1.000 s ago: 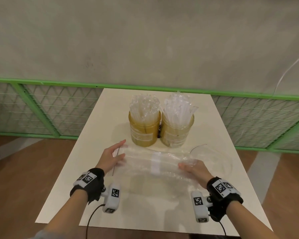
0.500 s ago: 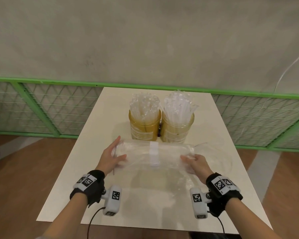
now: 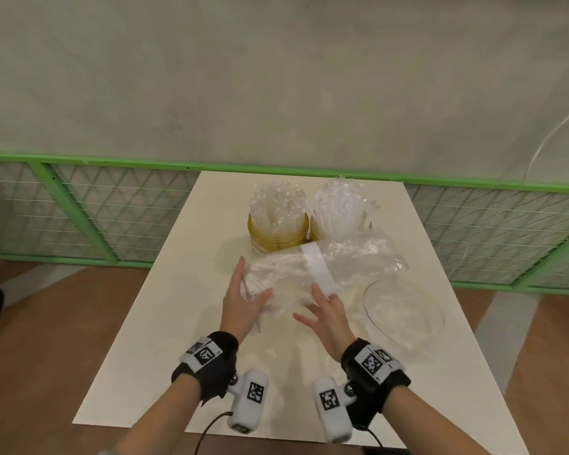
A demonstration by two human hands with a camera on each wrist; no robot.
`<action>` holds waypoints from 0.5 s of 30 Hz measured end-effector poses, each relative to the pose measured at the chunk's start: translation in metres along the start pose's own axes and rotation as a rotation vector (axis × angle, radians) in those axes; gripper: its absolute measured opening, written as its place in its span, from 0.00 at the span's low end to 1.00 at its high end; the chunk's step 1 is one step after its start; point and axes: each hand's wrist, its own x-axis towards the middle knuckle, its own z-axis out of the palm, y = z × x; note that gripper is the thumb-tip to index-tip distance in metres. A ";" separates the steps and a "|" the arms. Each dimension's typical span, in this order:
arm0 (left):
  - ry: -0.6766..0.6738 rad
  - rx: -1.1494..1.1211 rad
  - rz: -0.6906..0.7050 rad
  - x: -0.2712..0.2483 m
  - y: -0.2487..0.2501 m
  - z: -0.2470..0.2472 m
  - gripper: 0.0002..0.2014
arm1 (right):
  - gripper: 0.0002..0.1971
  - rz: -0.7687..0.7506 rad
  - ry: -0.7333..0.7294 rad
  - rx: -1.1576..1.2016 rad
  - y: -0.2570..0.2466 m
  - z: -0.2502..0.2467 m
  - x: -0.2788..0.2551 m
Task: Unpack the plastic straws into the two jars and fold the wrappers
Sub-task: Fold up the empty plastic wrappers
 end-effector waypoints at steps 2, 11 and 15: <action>-0.016 0.000 -0.002 -0.006 -0.005 0.007 0.41 | 0.29 -0.072 0.101 0.031 -0.003 0.010 0.006; -0.110 0.138 -0.093 0.010 0.012 -0.022 0.25 | 0.07 -0.066 0.005 -0.243 -0.018 -0.025 0.004; -0.388 0.035 -0.201 0.010 0.034 0.001 0.12 | 0.11 0.022 -0.184 -0.444 -0.018 -0.023 -0.003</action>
